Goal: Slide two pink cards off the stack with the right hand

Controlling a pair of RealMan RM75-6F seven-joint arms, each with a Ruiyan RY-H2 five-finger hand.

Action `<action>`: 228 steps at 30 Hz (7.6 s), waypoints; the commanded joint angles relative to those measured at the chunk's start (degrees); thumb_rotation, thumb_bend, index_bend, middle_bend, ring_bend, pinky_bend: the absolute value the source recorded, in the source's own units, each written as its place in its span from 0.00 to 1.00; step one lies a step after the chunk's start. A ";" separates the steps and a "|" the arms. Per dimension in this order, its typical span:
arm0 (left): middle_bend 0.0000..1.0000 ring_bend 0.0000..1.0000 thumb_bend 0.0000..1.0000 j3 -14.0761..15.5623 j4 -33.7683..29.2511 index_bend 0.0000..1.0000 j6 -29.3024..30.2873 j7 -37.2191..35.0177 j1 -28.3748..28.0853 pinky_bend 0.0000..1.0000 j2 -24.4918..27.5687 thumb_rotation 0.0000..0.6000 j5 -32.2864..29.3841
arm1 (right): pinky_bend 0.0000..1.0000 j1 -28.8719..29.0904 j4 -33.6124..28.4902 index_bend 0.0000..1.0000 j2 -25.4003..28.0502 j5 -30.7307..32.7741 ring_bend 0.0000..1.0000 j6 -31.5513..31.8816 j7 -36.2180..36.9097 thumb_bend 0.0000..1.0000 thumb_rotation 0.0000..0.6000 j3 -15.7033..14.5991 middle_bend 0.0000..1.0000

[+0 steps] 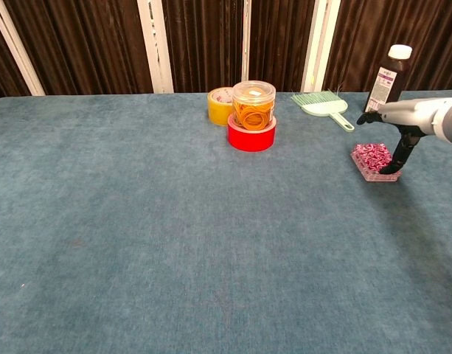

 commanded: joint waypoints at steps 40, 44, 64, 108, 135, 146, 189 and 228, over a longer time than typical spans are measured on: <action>0.00 0.00 0.00 0.27 -0.28 0.00 -0.61 0.32 -0.43 0.04 0.07 1.00 -0.31 | 0.00 5.17 12.00 0.19 -4.94 8.43 0.00 -3.69 3.10 0.26 1.00 -4.48 0.00; 0.00 0.00 0.00 0.28 -0.28 0.00 -0.61 0.36 -0.45 0.04 0.06 1.00 -0.28 | 0.00 5.26 12.70 0.19 -5.17 8.34 0.00 -3.98 3.55 0.26 1.00 -4.46 0.00; 0.00 0.00 0.00 0.35 -0.20 0.00 -0.57 0.46 -0.48 0.04 -0.01 1.00 -0.29 | 0.00 5.94 14.96 0.35 -6.34 9.11 0.00 -5.11 4.40 0.26 1.00 -4.85 0.01; 0.00 0.00 0.00 0.51 0.75 0.00 1.62 -0.40 -0.29 0.04 -0.49 1.00 2.32 | 0.00 2.68 -14.68 0.49 -3.14 -5.05 0.00 12.00 3.27 0.36 1.00 -8.03 0.07; 0.00 0.00 0.00 0.55 0.40 0.00 1.74 -0.68 -0.29 0.04 -0.29 1.00 2.46 | 0.00 2.85 -16.86 0.00 -4.35 -3.32 0.00 15.72 -3.82 0.35 1.00 -9.42 0.00; 0.00 0.00 0.00 0.48 0.26 0.00 2.14 -1.24 -0.17 0.04 -0.38 1.00 2.63 | 0.00 3.95 -15.09 0.00 2.53 3.71 0.00 15.18 -5.43 0.35 1.00 -5.38 0.00; 0.00 0.00 0.00 0.77 -0.28 0.00 0.43 -2.17 -0.62 0.04 -0.31 1.00 1.84 | 0.00 6.80 5.79 0.00 -4.05 14.12 0.00 1.67 -3.63 0.35 1.00 -5.35 0.00; 0.00 0.00 0.00 0.99 -0.45 0.00 -0.20 -1.80 -0.92 0.04 -0.39 1.00 1.80 | 0.00 7.06 12.44 0.42 -7.00 13.81 0.00 -1.68 -0.91 0.35 1.00 -5.20 0.03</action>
